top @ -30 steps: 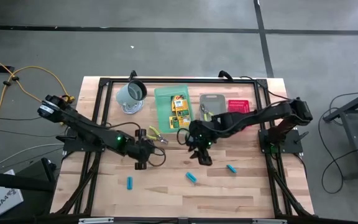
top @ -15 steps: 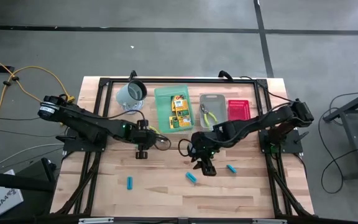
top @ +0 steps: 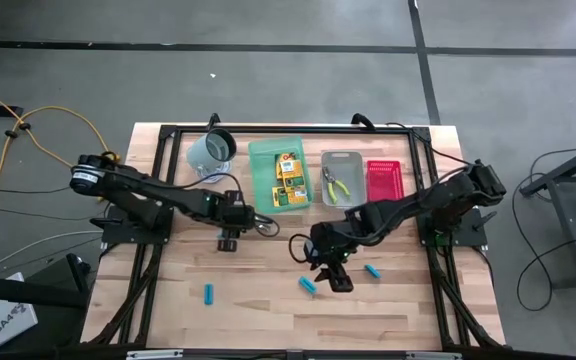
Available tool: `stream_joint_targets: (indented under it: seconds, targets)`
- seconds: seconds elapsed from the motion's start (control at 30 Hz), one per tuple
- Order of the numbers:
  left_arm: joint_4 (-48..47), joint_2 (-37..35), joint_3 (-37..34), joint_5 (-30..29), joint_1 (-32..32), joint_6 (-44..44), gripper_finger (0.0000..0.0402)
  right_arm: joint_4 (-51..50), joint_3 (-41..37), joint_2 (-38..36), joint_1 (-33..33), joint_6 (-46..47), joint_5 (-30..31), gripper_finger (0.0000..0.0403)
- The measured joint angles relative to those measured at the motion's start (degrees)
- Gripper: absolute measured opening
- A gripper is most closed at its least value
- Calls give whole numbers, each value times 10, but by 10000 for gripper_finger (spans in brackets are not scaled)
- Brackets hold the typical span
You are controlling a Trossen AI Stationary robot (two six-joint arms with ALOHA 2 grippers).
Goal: Pick & Place School Supplies
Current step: Put the green puncher into the gray bin
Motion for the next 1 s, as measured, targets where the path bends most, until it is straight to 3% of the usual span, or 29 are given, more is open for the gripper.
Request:
stream_joint_targets:
  seconds: [0.43, 0.77, 1.0]
  targets:
    - [13, 20, 0, 2, 38, 45, 132, 14, 0, 0, 9, 29, -1, 149]
    - [18, 20, -3, 42, 50, 58, 132, 20, 0, 0, 16, 30, -2, 149]
    - [31, 70, -1, 60, 50, 81, 132, 22, 0, 0, 16, 45, -3, 149]
